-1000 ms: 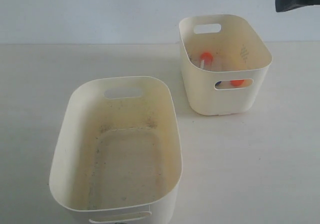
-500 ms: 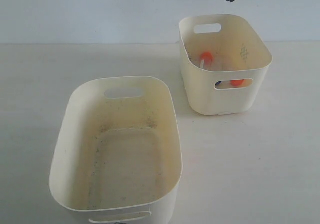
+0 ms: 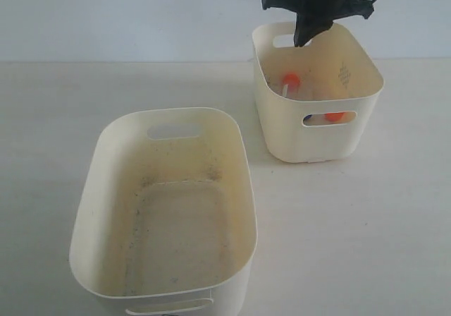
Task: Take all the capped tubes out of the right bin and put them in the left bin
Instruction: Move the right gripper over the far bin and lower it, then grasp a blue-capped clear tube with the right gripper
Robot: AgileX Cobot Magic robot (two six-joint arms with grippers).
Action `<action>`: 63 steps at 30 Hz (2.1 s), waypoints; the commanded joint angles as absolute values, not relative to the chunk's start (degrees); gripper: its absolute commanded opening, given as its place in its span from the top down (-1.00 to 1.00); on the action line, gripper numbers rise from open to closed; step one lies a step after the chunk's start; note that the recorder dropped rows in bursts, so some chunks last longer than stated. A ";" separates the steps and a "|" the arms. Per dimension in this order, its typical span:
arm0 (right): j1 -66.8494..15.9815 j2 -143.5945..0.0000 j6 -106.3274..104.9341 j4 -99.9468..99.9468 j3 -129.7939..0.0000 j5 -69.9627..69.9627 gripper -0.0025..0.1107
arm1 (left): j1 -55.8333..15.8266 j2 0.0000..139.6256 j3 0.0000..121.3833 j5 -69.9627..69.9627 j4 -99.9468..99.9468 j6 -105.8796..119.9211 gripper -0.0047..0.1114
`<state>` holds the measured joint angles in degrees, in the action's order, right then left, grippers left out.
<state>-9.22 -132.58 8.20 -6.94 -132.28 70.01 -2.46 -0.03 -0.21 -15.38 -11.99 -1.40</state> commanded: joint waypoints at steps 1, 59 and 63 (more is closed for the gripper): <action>-9.15 -134.40 8.70 -6.49 -132.68 69.96 0.96 | -2.54 0.00 0.00 -14.95 -11.79 -2.16 0.84; -9.15 -144.32 14.95 0.00 -132.68 69.96 0.03 | -2.54 0.00 0.00 -14.95 -11.79 -2.16 0.84; -9.15 -145.88 15.04 0.00 -132.68 69.96 0.03 | -2.54 0.00 0.00 -14.95 -11.79 -2.16 0.84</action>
<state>-9.35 -144.89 14.66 -1.62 -132.38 69.69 -2.46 -0.03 -0.21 -15.38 -11.99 -1.40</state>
